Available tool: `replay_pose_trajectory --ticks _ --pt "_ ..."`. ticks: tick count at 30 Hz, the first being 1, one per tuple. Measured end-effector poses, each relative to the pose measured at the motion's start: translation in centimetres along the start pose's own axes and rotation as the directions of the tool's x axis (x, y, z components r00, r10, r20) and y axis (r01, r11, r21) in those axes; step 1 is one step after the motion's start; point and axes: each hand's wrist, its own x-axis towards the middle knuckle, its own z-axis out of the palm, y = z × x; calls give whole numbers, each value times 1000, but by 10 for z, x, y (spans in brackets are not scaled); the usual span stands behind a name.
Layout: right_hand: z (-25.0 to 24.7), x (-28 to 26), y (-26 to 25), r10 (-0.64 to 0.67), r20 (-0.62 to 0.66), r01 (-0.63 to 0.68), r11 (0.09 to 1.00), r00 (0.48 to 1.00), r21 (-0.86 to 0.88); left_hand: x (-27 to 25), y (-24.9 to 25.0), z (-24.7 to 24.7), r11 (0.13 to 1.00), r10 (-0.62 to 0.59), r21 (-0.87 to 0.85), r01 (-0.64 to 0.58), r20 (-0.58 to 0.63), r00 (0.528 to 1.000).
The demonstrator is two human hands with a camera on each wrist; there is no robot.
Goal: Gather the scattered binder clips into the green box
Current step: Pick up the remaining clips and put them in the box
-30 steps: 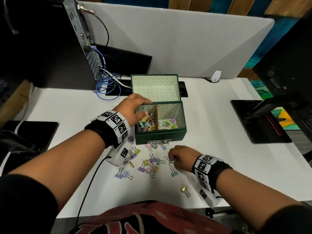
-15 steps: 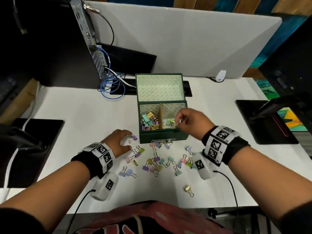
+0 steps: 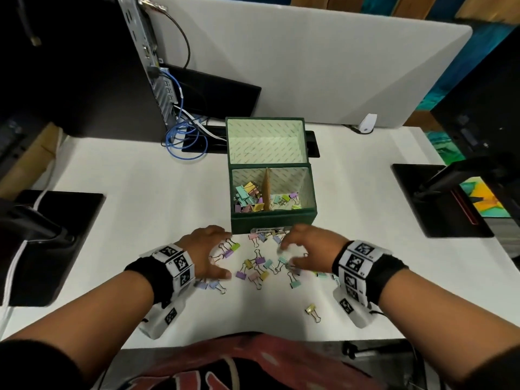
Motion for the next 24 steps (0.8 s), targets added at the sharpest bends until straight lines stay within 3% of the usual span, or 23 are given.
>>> replay_pose_trajectory --ticks 4,9,16,24 --pt "25 -5 5 61 136 -48 994 989 -100 -16 1 7 992 71 99 -77 60 996" --pt "37 -5 5 48 124 -27 987 991 -160 -22 1 16 964 90 240 -116 117 989" --pt "38 10 -5 -2 62 11 990 998 -140 -8 17 17 998 57 24 -57 3 998" --pt "37 17 -10 11 64 2 979 998 -202 0 28 15 997 69 36 -70 14 997"
